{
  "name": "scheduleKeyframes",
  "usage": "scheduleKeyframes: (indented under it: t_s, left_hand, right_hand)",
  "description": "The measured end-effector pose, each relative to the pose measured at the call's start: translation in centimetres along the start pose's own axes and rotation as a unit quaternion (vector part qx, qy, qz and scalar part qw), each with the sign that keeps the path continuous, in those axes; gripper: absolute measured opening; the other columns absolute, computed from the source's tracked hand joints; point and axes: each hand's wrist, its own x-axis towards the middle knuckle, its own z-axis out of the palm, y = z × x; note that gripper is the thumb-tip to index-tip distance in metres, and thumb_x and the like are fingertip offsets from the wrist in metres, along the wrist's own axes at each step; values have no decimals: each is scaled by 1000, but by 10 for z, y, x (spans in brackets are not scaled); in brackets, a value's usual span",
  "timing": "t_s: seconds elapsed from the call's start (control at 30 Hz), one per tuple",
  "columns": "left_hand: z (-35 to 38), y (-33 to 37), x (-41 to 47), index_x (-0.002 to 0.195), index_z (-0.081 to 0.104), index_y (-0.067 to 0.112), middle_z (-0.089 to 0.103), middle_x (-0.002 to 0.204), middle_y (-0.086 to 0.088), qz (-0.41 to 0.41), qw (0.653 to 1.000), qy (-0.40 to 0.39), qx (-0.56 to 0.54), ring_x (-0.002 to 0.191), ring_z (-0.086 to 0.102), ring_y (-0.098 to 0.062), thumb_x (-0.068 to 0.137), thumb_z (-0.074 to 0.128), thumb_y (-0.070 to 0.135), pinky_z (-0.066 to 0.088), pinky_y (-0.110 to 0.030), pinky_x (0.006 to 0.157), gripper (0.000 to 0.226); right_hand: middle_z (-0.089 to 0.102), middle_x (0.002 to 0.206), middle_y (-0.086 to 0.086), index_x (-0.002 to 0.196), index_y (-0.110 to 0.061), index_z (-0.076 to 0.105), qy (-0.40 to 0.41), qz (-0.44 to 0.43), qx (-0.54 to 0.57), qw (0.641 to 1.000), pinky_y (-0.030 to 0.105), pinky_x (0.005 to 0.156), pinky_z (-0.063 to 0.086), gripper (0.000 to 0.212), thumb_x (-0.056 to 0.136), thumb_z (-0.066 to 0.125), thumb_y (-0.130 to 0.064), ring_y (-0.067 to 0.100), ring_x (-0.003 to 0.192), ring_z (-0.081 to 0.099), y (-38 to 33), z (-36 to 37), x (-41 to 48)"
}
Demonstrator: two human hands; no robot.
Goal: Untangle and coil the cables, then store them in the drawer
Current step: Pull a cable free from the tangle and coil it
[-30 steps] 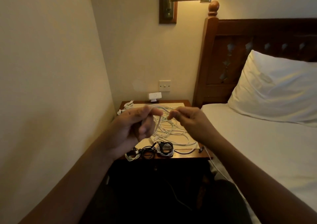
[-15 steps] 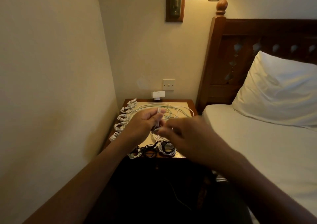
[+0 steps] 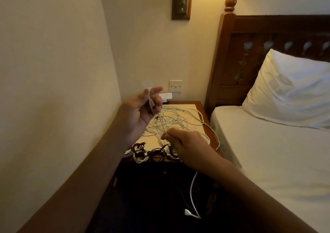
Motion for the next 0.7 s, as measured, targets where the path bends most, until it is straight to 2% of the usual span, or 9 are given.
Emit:
scheduleKeyframes:
  t_s: [0.07,0.13,0.2,0.27,0.33,0.43,0.5,0.6,0.7]
  left_hand:
    - [0,-9,1,133,55,0,68,82,-5,26,990,27,132,76,64,-19,110,38,20,56,-28,75,36]
    - [-3,-19,-3,134,59,10,69,82,2,51,939,25,340,76,66,-15,109,41,21,56,-26,74,32]
    - [-14,-23,-9,116,67,18,67,74,7,32,894,-21,446,68,61,-8,109,42,22,51,-27,67,26]
    - [-24,-20,-18,97,68,16,62,65,2,-19,886,-93,454,58,54,-12,109,40,27,46,-29,61,33]
    - [-30,-8,-25,100,72,12,54,58,-3,-75,878,-148,448,53,45,-17,106,39,40,41,-27,57,44]
    - [-39,15,-30,95,73,5,39,55,0,-98,872,-177,446,51,34,-14,101,46,38,33,-21,50,43]
    - [-49,28,-29,86,69,-1,31,57,1,-89,885,-145,434,51,28,-10,100,52,32,29,-17,47,40]
    - [-75,38,-21,75,64,3,28,60,-7,-42,901,-56,428,52,24,-16,102,56,33,25,-21,48,41]
    - [-111,35,-5,69,63,13,41,56,-4,1,842,40,537,52,34,-21,104,55,32,30,-29,55,41]
  right_hand:
    - [72,94,-1,115,-24,67,-33,-24,-20,999,36,73,56,29,110,42,-38,15,80,66,-17,5,0]
    - [71,89,1,110,-18,69,-46,-36,-38,998,29,67,50,29,109,46,-36,11,74,64,-30,-5,4]
    - [72,88,-2,106,-17,72,-32,-54,-54,997,16,59,40,26,106,52,-34,1,60,58,-37,-25,8]
    - [69,79,-10,102,-21,75,12,-52,-46,998,14,54,35,21,103,59,-35,-2,53,53,-33,-50,15]
    - [66,68,-10,99,-26,78,45,-34,-37,998,18,55,36,18,99,64,-39,1,53,52,-16,-70,22]
    - [71,78,-5,99,-32,78,9,-3,-24,1000,30,59,44,16,99,64,-39,9,60,56,17,-77,26]
    - [74,90,-11,101,-35,77,-6,16,-13,1000,41,72,52,18,101,60,-41,14,75,64,36,-74,23]
    - [72,104,-22,102,-36,76,-12,28,24,999,32,84,53,21,100,56,-41,3,101,65,55,-71,12]
    - [69,111,-30,103,-40,76,-36,41,50,997,25,90,52,23,98,54,-43,-11,111,59,63,-70,0]
